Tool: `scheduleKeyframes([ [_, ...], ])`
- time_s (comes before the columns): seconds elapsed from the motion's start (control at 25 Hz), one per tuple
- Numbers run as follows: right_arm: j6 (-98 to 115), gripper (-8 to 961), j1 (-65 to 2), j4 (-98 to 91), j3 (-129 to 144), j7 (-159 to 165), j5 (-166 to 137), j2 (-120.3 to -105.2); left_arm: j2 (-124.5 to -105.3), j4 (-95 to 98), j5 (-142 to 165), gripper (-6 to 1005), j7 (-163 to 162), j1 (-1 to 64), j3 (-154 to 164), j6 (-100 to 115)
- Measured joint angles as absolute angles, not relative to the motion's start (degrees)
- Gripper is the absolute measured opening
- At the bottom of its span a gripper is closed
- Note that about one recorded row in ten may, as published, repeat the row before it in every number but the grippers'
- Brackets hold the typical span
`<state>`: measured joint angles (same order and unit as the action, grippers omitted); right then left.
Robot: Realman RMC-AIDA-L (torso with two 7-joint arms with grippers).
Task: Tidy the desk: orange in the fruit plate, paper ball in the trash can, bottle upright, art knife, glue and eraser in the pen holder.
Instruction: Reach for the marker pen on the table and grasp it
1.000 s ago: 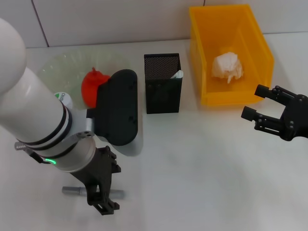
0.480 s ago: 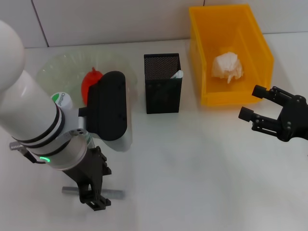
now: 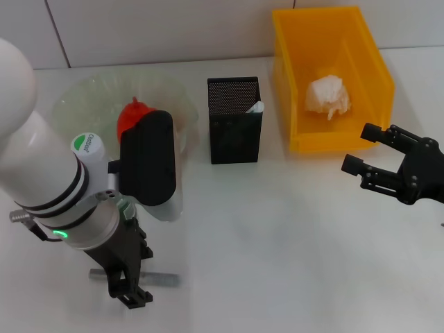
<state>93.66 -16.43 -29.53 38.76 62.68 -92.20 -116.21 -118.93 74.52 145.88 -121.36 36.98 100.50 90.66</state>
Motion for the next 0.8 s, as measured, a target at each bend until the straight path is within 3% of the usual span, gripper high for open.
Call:
scheduleKeyframes([
  [0.56,93.7,820,-16.4,-29.8,38.8,62.8,-92.4,-116.45,-118.96,73.6,146.7,571,-121.3,37.2,100.0,90.6],
  [0.6,93.7,820,-16.4,-29.8,38.8,62.8,-92.4,-116.45,-118.98,73.5,147.0,526,-121.3,37.2,100.0,90.6],
  [0.8,93.7,820,-16.4,-29.9,38.8,62.8,-92.4,-116.45,-119.00,73.4,147.3,527,-121.1,37.2,100.1,90.7],
])
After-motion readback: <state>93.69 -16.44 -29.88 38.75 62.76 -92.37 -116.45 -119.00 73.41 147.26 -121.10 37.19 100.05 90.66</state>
